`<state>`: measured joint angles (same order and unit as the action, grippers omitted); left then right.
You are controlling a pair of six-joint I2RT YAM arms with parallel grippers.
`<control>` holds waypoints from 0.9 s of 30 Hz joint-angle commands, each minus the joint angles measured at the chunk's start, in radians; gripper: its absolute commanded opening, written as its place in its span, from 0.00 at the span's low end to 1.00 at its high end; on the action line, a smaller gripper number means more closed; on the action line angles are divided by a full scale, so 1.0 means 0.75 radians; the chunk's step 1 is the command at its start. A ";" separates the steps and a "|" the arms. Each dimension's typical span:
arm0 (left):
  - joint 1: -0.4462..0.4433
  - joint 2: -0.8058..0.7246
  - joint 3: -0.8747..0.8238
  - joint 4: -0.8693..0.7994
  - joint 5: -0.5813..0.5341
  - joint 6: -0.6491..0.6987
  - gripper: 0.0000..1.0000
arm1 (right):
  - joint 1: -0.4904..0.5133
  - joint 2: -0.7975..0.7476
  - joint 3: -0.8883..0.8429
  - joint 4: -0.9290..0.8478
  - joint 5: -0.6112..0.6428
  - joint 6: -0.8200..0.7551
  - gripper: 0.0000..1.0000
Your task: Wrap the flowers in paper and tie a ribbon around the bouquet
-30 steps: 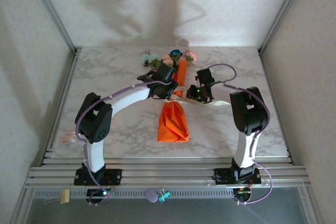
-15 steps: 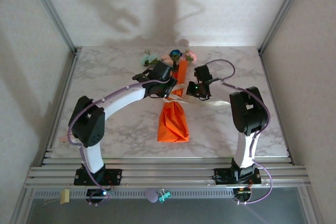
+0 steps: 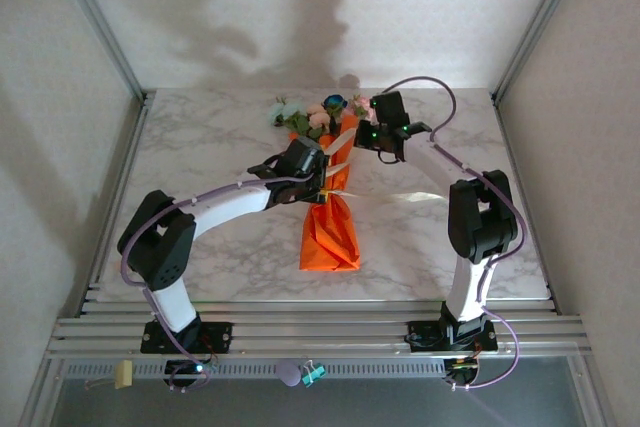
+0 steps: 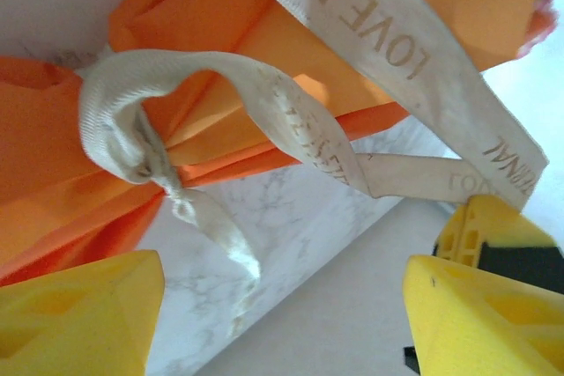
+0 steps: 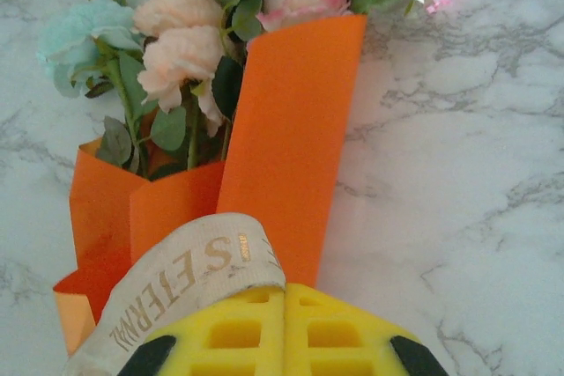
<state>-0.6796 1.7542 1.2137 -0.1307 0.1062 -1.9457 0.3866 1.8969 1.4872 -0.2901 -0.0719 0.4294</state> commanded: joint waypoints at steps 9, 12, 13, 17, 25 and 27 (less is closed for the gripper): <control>0.033 0.037 0.025 0.133 -0.211 -0.160 0.74 | -0.075 0.059 0.078 0.002 -0.123 -0.004 0.00; 0.039 0.059 0.017 0.168 -0.197 -0.167 0.74 | -0.085 0.054 0.049 0.021 -0.173 0.005 0.00; 0.039 0.063 0.022 0.172 -0.195 -0.170 0.74 | -0.090 0.054 0.037 0.029 -0.192 0.008 0.00; 0.039 0.083 0.057 0.140 -0.170 -0.163 0.73 | -0.101 0.045 -0.002 0.037 -0.217 0.006 0.00; 0.040 0.127 0.078 0.097 -0.180 -0.182 0.63 | -0.145 0.048 -0.112 0.068 -0.285 -0.003 0.00; 0.047 0.137 0.070 0.133 -0.215 -0.174 0.62 | -0.153 0.045 -0.147 0.084 -0.291 -0.002 0.00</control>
<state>-0.6552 1.8305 1.2480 -0.0284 -0.0051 -1.9862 0.2806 1.9285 1.4097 -0.2508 -0.2600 0.4335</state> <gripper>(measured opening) 0.627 0.057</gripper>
